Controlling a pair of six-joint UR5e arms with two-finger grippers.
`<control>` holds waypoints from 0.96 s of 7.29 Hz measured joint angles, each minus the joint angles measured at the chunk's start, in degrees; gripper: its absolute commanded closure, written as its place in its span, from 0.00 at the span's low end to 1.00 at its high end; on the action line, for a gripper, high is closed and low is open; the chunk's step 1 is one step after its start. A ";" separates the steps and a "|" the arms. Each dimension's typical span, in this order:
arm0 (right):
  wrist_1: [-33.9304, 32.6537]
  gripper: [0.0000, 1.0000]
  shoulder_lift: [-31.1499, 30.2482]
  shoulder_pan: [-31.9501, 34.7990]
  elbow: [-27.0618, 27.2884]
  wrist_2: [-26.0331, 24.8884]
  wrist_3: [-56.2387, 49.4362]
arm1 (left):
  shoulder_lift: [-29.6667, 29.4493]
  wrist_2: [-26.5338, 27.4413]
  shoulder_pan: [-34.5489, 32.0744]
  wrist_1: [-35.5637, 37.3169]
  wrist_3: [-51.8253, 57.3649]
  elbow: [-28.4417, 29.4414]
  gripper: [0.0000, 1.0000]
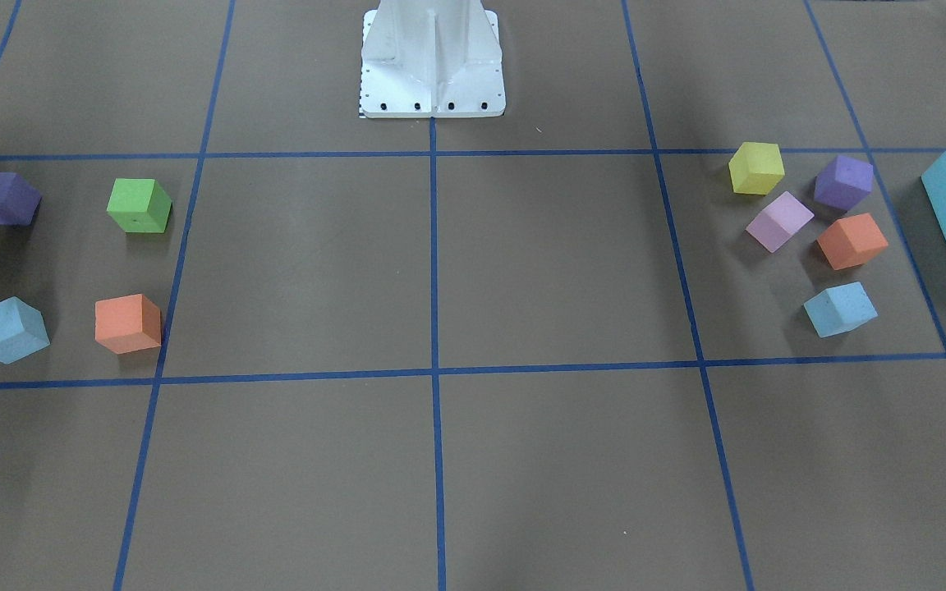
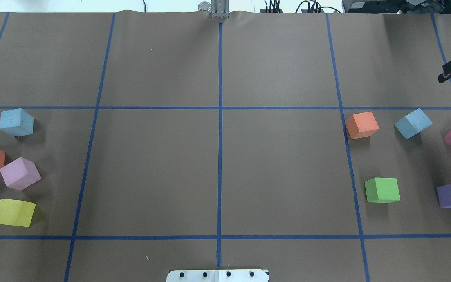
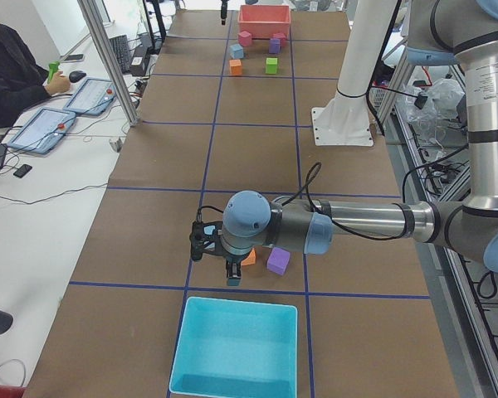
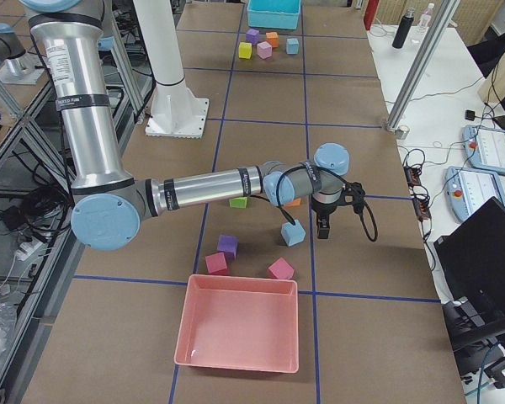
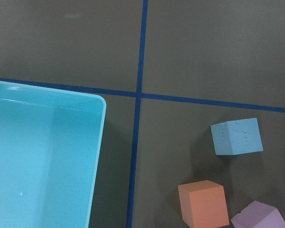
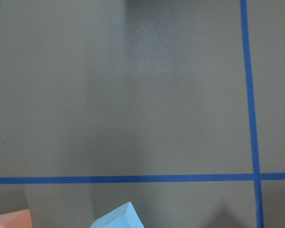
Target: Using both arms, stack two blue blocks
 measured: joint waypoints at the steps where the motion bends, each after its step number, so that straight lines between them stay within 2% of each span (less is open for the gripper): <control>1: 0.93 0.00 -0.04 -2.87 -0.18 0.20 0.22 | 0.98 -0.02 0.00 -1.34 -2.06 -1.20 0.02; 4: 6.61 0.00 -0.69 -8.32 -1.79 -0.69 2.01 | 4.99 0.19 0.00 -11.94 -8.32 -1.36 0.02; 7: 7.37 0.00 -0.04 -11.43 -4.25 -4.27 0.84 | 5.96 0.11 0.07 -14.77 -8.84 -0.91 0.02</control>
